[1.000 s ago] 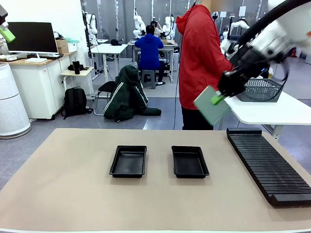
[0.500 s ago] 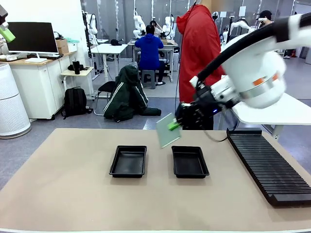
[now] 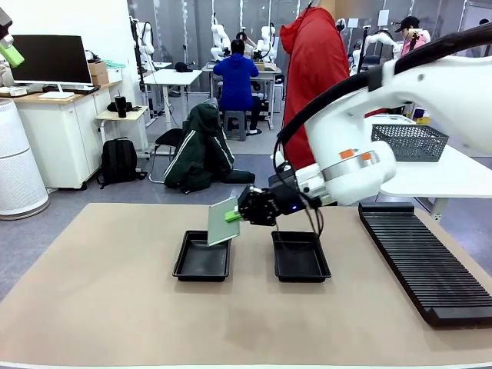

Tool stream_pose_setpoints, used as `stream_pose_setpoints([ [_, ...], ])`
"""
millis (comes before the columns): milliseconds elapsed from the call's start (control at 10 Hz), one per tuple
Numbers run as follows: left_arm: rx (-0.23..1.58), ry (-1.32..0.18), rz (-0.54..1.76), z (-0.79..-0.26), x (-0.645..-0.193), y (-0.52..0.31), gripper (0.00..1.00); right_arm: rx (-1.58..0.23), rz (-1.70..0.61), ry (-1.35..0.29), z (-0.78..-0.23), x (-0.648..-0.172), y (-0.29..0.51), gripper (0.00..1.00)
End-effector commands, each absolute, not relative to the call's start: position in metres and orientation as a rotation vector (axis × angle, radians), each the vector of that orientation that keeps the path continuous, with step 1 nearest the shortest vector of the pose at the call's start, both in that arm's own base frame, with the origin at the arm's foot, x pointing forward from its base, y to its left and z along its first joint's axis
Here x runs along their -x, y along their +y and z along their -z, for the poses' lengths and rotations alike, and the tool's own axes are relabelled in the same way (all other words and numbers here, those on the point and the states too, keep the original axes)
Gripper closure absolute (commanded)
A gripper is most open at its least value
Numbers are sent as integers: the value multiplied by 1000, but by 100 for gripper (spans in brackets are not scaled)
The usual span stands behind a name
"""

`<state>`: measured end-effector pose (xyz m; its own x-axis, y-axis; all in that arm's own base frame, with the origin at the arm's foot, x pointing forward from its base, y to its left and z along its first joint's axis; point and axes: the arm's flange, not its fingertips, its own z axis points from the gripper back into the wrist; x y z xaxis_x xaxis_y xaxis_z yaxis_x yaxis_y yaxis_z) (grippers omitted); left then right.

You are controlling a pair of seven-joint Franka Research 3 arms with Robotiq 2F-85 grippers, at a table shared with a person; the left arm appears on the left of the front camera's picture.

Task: Inspect and transfer BCBs to ESD trays.
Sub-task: Pick up the Blank PCB from the PCB Rack and place it in the left ESD tray.

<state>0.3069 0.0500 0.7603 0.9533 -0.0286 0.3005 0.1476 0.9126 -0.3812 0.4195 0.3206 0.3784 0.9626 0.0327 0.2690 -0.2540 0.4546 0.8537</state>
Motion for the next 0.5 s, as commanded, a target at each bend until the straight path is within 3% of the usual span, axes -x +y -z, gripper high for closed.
stream_pose_setpoints([
  [0, 415, -291, 89, -759, -307, 50, 0, -1122, -150, -260, -352, -435, 345, 97],
  [400, 415, -291, 89, -759, -307, 50, 0, -1104, -115, -184, -319, -456, 372, 97],
])
